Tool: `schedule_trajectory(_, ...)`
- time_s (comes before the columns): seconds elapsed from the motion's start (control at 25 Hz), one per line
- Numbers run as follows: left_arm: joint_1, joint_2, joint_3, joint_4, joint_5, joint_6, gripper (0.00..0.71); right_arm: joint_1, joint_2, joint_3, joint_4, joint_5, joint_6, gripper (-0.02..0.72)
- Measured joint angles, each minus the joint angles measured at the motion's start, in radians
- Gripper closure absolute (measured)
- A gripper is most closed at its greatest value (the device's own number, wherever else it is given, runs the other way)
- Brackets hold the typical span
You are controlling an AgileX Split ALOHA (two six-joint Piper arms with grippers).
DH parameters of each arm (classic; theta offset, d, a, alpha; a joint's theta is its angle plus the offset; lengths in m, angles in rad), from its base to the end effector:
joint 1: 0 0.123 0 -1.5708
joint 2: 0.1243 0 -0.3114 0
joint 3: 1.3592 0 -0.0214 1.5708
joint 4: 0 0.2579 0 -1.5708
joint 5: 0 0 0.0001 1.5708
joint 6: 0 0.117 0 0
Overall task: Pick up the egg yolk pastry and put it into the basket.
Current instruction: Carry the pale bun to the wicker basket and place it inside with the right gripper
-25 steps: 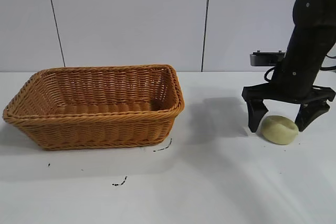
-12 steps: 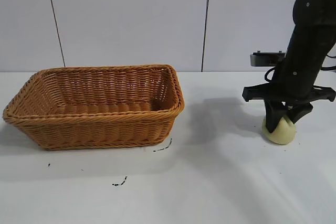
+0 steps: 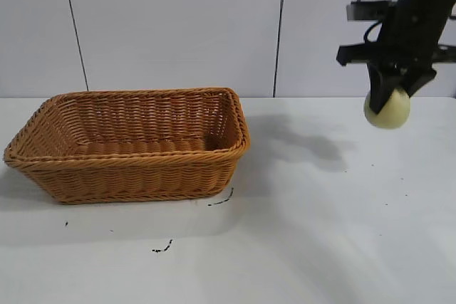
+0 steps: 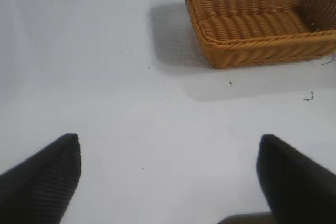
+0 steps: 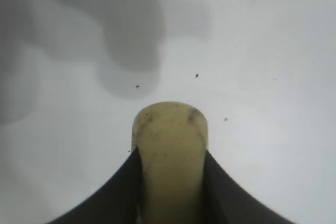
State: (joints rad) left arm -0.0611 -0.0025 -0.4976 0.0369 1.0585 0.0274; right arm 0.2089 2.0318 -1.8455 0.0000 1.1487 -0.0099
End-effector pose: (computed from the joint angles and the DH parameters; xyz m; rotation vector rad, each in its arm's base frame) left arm -0.0019 0.0039 0.2684 0.0886 2.0395 0.0231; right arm 0.4577 0.0970 0.2674 -0.3079 2.8029 0.0456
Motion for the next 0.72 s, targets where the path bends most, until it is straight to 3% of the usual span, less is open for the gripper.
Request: schedule_trajectory(0.72,0.000,0.000,0.000,0.000,0.000,0.000,0.017,0.434,0.324,-0.467,0.010,-0.020,0.031,0.521)
